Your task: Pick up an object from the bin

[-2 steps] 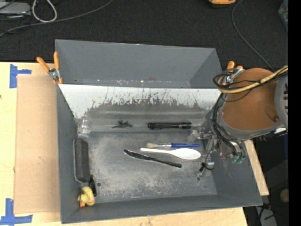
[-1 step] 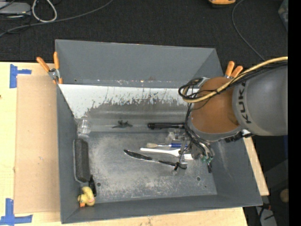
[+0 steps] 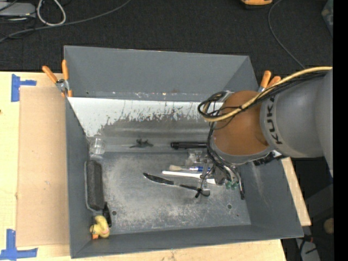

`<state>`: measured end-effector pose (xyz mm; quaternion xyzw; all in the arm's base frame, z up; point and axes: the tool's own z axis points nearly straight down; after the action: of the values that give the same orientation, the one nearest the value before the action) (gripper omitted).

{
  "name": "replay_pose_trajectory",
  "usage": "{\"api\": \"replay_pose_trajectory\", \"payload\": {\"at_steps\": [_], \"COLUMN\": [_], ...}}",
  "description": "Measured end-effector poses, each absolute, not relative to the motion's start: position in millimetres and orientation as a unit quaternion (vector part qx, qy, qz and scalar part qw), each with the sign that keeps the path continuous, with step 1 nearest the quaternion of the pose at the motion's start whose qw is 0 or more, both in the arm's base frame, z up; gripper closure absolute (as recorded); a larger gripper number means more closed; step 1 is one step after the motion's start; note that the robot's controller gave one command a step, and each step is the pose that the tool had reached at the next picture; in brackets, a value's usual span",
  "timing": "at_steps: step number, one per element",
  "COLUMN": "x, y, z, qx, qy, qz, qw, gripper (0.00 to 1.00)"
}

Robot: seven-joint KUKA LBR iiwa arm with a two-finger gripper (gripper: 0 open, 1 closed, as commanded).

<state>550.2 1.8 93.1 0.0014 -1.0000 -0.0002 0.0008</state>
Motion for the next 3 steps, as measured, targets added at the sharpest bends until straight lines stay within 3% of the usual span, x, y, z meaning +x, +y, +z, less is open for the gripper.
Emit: {"api": "replay_pose_trajectory", "payload": {"at_steps": [1,2,3], "x": [545.9,541.6,532.5], "y": [36,13,33], "z": [99,68,70], "qx": [-0.030,-0.044,-0.030], "qy": [-1.000,-0.999,-1.000], "qz": [-0.001,0.000,-0.003], "qw": [0.002,-0.001,0.001], "gripper": [0.00,0.00,1.00]}}
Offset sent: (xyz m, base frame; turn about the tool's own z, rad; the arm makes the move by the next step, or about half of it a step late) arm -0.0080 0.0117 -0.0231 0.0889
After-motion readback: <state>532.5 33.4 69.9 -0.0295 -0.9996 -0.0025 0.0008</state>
